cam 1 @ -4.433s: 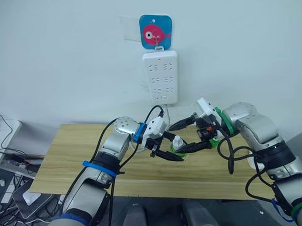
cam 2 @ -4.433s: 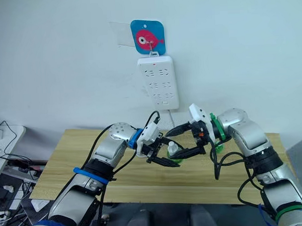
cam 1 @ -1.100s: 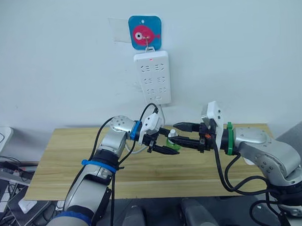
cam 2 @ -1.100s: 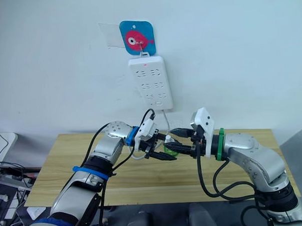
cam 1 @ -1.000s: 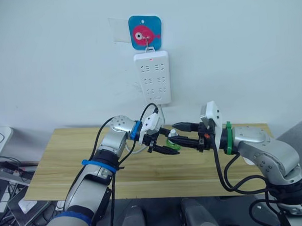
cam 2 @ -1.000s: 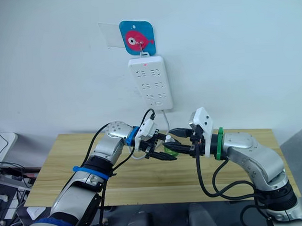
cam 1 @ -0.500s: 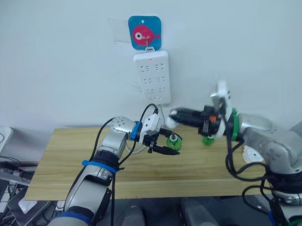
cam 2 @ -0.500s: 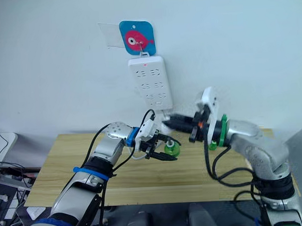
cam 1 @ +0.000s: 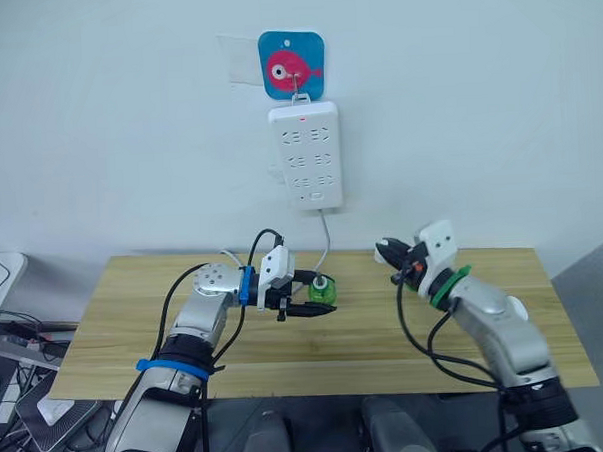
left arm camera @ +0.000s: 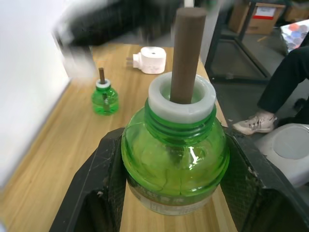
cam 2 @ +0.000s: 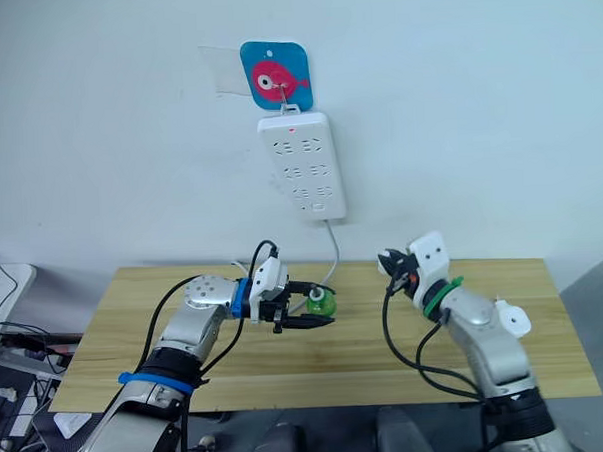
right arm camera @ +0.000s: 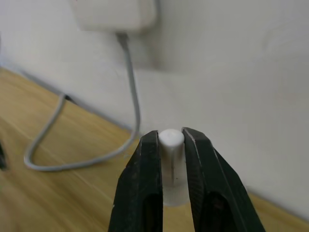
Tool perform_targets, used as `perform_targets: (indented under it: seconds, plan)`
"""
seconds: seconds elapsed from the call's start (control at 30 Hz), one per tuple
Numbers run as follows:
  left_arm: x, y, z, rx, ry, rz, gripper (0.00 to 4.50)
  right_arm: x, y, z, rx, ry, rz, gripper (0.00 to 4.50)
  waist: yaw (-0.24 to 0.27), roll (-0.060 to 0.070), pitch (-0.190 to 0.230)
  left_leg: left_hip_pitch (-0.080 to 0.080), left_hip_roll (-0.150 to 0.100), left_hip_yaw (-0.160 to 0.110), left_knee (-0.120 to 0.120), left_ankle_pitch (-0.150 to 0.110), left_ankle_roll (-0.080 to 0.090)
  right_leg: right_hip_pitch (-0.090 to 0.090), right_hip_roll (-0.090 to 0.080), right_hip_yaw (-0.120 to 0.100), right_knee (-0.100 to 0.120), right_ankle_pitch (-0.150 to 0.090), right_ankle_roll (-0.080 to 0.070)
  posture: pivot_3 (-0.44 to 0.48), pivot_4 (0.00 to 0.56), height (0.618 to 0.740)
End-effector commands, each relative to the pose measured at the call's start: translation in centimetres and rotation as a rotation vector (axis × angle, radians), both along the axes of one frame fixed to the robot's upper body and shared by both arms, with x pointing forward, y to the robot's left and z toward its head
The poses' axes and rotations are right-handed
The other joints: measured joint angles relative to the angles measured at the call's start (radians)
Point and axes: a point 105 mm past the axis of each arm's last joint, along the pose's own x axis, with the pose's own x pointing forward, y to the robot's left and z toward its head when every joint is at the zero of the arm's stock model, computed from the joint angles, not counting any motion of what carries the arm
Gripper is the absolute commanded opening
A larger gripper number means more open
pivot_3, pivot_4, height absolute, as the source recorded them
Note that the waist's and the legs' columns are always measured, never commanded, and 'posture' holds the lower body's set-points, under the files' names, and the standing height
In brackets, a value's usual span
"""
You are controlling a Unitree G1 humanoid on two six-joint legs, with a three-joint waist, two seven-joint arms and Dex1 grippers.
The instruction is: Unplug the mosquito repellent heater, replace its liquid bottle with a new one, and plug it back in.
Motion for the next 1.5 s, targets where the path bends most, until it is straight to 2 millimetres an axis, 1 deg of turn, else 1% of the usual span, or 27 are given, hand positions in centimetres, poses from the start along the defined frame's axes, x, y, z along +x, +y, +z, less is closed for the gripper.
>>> perform_targets:
  seconds: [0.03,0.1,0.17,0.37,0.43,0.53,0.63,0.7,0.73,0.87,0.9,0.93,1.03,1.07,1.17,1.23,1.3,1.33,1.4,1.47,1.5]
  plan:
    - [0.1,0.3,1.2,-0.020,-0.037,0.016,2.27,0.8,-0.8,-1.7,-0.046,-0.033,-0.047,0.30,0.009,0.000,0.000,0.000,0.000,0.000,0.000,0.000,0.000,0.000,0.000,0.000,0.000,0.000,0.000,0.066,0.175,0.740]
    - [0.1,0.4,1.2,-0.018,-0.036,0.022,2.27,1.1,-1.0,-2.6,-0.053,-0.025,-0.068,0.30,0.014,0.000,0.001,0.000,0.000,0.000,0.000,0.000,0.000,0.000,0.000,0.000,0.000,0.000,0.000,0.075,0.179,0.740]
    - [0.1,0.5,1.4,-0.017,-0.035,0.025,2.27,1.7,-1.7,-3.6,-0.059,-0.016,-0.109,0.30,0.014,0.000,0.001,0.000,0.000,0.001,-0.001,0.000,0.000,0.000,0.000,0.000,0.000,0.000,0.000,0.082,0.181,0.740]
    - [0.0,0.8,1.5,-0.010,-0.032,0.028,2.27,2.8,-3.1,-5.2,-0.089,-0.008,-0.186,0.30,0.023,0.001,0.001,0.001,0.000,0.001,-0.002,0.000,0.000,0.000,0.000,0.000,0.000,0.000,0.000,0.098,0.176,0.740]
    - [-0.1,0.8,1.5,-0.009,-0.032,0.028,2.27,2.9,-3.4,-6.0,-0.102,0.010,-0.206,0.30,0.027,0.001,0.001,0.001,0.000,0.001,-0.003,0.000,0.000,0.000,0.000,0.000,0.000,0.000,0.000,0.100,0.175,0.740]
    - [-0.1,0.7,1.6,-0.008,-0.033,0.025,2.27,2.9,-3.7,-7.0,-0.070,0.053,-0.238,0.30,0.031,0.001,0.001,0.002,0.000,0.001,-0.004,0.000,0.000,0.000,0.000,0.001,0.000,0.000,0.000,0.102,0.170,0.740]
    - [-0.2,0.7,1.6,-0.008,-0.030,0.021,2.27,2.9,-3.7,-7.1,-0.056,0.051,-0.246,0.30,0.032,0.001,0.001,0.002,0.000,0.001,-0.004,0.000,0.000,0.000,0.000,0.001,0.000,0.000,0.000,0.103,0.168,0.740]
    - [-0.3,0.6,1.6,-0.008,-0.028,0.017,2.27,2.8,-3.5,-6.8,-0.037,0.037,-0.238,1.02,0.033,0.001,0.001,0.002,0.000,0.001,-0.005,0.000,0.000,0.000,0.000,0.001,-0.001,0.000,0.000,0.098,0.164,0.740]
    - [-0.3,0.6,1.6,-0.008,-0.028,0.016,2.27,2.8,-3.5,-6.5,-0.028,0.027,-0.231,1.23,0.033,0.001,0.001,0.002,0.000,0.001,-0.005,0.000,0.000,0.000,0.000,0.001,-0.001,0.000,0.000,0.095,0.159,0.740]
    - [-0.2,0.5,1.6,-0.009,-0.028,0.016,2.27,2.4,-3.8,-5.6,-0.038,-0.015,-0.215,2.61,0.033,0.001,0.001,0.002,0.000,0.001,-0.007,0.000,-0.001,0.000,-0.001,0.001,-0.001,0.000,0.000,0.091,0.155,0.740]
    - [-0.2,0.4,1.6,-0.010,-0.028,0.016,2.27,2.1,-4.0,-4.8,-0.046,-0.040,-0.202,3.04,0.033,0.001,0.001,0.002,0.000,0.001,-0.007,0.001,-0.001,-0.001,-0.001,0.001,-0.001,0.000,0.000,0.089,0.151,0.740]
    - [-0.3,0.4,1.5,-0.012,-0.028,0.015,2.27,1.7,-4.1,-4.0,-0.056,-0.067,-0.183,3.29,0.035,0.001,0.001,0.002,0.000,0.001,-0.008,0.001,-0.001,-0.001,-0.001,0.001,-0.001,0.000,0.000,0.086,0.148,0.740]
    - [-0.4,0.4,1.4,-0.015,-0.025,0.013,2.27,0.0,-3.2,-1.1,-0.089,-0.145,-0.073,4.33,0.036,0.001,0.001,0.002,0.000,0.001,-0.009,0.001,-0.001,-0.001,-0.001,0.000,-0.002,0.000,-0.001,0.078,0.144,0.740]
    - [-0.5,0.5,1.4,-0.015,-0.024,0.012,2.27,-0.7,-2.6,0.0,-0.083,-0.158,-0.023,4.46,0.036,0.001,0.001,0.002,0.000,0.001,-0.009,0.001,-0.001,-0.001,-0.001,0.000,-0.002,0.000,-0.001,0.074,0.143,0.740]
    - [-0.5,0.5,1.3,-0.015,-0.020,0.007,2.27,-3.2,-0.3,3.3,-0.013,-0.151,0.172,4.46,0.032,0.001,0.001,0.002,0.000,0.001,-0.009,0.001,-0.001,-0.001,-0.001,0.000,-0.002,0.000,-0.001,0.063,0.141,0.740]
    - [-0.5,0.5,1.2,-0.016,-0.018,0.004,2.27,-4.2,0.6,4.3,0.020,-0.124,0.244,4.46,0.031,0.001,0.000,0.003,0.001,0.001,-0.009,0.001,-0.001,-0.001,-0.001,0.000,-0.002,0.000,-0.001,0.055,0.137,0.740]
    - [-0.4,0.4,1.3,-0.016,-0.021,-0.005,2.27,-5.6,2.1,6.2,0.086,-0.091,0.379,4.46,0.032,0.001,0.000,0.003,0.001,0.000,-0.009,0.001,-0.001,0.000,0.000,-0.001,-0.002,0.000,-0.001,0.045,0.132,0.740]
    - [-0.3,0.2,1.5,-0.017,-0.024,-0.011,2.27,-6.2,2.9,7.1,0.105,-0.079,0.446,4.19,0.033,0.001,0.000,0.003,0.000,0.000,-0.009,0.001,-0.001,0.000,0.000,-0.001,-0.002,0.000,-0.001,0.041,0.131,0.740]
    - [-0.1,-0.1,1.8,-0.020,-0.031,-0.020,2.27,-7.0,3.8,7.9,0.105,-0.054,0.538,3.98,0.033,0.000,0.000,0.002,0.000,0.001,-0.009,0.001,-0.001,0.000,-0.001,-0.001,-0.002,0.000,-0.001,0.041,0.131,0.740]
    - [0.0,-0.3,2.0,-0.016,-0.054,-0.043,2.27,-7.5,4.3,8.0,0.076,-0.022,0.598,3.33,0.033,0.000,0.000,0.002,0.000,0.001,-0.008,0.001,-0.001,0.000,-0.001,-0.001,-0.003,0.000,0.000,0.037,0.133,0.740]
    - [-0.1,-0.4,2.1,-0.007,-0.070,-0.063,2.27,-7.8,4.7,8.0,0.066,-0.002,0.636,3.33,0.033,0.000,0.000,0.002,0.000,0.001,-0.008,0.001,-0.001,0.000,-0.001,-0.001,-0.003,0.000,0.000,0.037,0.133,0.740]
